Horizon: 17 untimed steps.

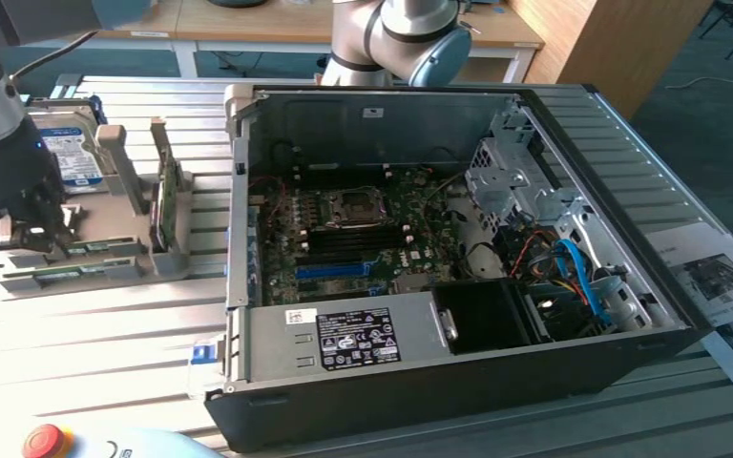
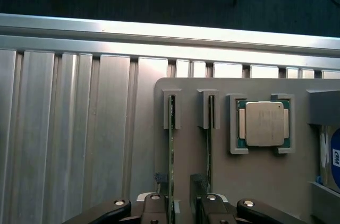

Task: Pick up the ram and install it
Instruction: 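Pick up the ram and move it above insertion slot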

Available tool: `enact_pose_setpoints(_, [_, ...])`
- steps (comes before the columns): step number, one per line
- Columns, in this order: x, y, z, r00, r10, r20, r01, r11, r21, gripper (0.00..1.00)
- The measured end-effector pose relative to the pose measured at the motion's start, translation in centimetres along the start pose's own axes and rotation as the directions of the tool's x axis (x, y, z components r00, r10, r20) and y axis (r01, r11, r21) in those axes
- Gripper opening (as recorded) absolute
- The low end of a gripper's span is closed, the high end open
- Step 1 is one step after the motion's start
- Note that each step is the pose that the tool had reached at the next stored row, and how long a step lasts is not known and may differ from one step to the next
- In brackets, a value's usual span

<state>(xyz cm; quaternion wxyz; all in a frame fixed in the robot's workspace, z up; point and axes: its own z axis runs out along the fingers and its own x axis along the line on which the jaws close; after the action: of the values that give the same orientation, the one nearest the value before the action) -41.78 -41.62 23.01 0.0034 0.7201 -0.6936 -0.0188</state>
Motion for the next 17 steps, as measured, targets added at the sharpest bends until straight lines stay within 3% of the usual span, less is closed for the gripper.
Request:
enact_pose_setpoints(11, [0.0,-0.03,1.69,1.0000,0.000,0.0000,0.000,1.0000,0.0000,0.30])
enact_pose_setpoints(17, [0.0,-0.04,1.86,1.0000,0.000,0.0000,0.000,1.0000,-0.0001,0.30])
